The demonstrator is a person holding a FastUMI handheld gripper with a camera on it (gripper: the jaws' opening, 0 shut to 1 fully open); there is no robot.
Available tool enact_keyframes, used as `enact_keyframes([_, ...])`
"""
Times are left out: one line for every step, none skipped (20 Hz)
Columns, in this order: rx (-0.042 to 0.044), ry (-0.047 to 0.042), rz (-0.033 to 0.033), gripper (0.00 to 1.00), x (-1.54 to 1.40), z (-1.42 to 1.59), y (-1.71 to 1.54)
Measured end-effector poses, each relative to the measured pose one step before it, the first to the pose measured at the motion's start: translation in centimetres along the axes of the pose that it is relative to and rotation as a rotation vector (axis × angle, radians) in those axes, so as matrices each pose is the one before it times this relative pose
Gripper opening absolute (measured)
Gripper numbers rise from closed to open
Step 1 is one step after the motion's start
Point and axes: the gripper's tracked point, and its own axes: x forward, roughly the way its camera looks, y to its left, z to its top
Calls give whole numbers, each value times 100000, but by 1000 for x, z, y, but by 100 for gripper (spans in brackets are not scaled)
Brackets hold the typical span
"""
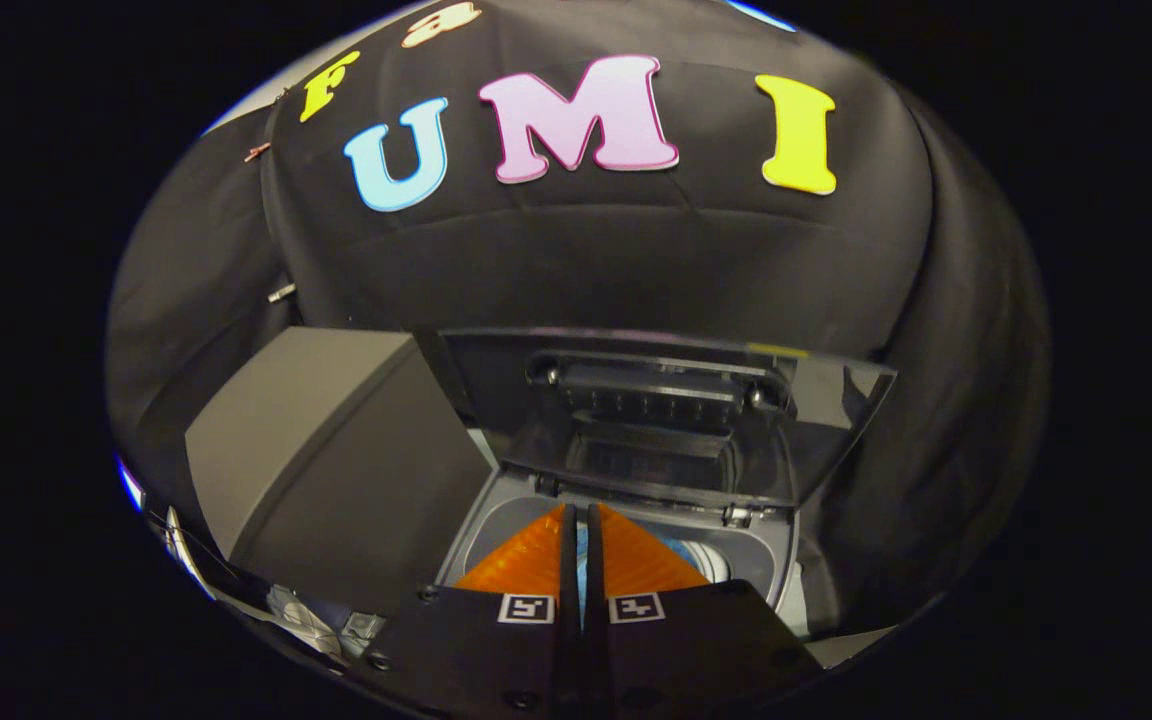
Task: Put the clothes into the washing machine and then close the washing machine lid.
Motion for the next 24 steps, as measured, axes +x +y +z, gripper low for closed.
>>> enact_keyframes([1089,3471,-208,5,563,-1272,-118])
enact_keyframes([590,2283,-509,6,744,-931,-131])
enact_keyframes([-33,1524,-396,6,703,-766,-51])
enact_keyframes([-196,1060,-968,5,817,-839,-164])
enact_keyframes([598,984,-2081,5,753,-522,-359])
enact_keyframes([2276,1078,-4362,5,937,-312,-772])
enact_keyframes([4883,2147,-4706,5,934,-757,-839])
enact_keyframes([4446,4574,-3866,6,874,-1241,-537])
enact_keyframes([2844,6150,-3392,6,1069,-1662,-931])
enact_keyframes([3758,5452,-3113,6,1029,-1433,-1018])
enact_keyframes([3615,4097,-863,6,1150,-1125,-270])
enact_keyframes([1456,2563,-1923,6,1475,-715,-515])
enact_keyframes([446,808,-1298,6,895,-250,-446])
enact_keyframes([719,791,-151,6,703,-351,74])
enact_keyframes([566,516,212,5,503,-263,62])
enact_keyframes([217,3,15,6,296,-51,12])
enact_keyframes([-743,-76,-72,5,117,95,-68])
enact_keyframes([-142,-619,844,6,226,45,223])
enact_keyframes([630,-294,2210,5,22,16,490])
enact_keyframes([399,922,902,6,96,-92,197])
enact_keyframes([408,2870,2427,24,155,-817,407])
enact_keyframes([1541,1194,-79,43,481,-410,-192])
enact_keyframes([1180,522,-3214,61,257,-437,-905])
enact_keyframes([906,-268,-3301,79,49,-228,-982])
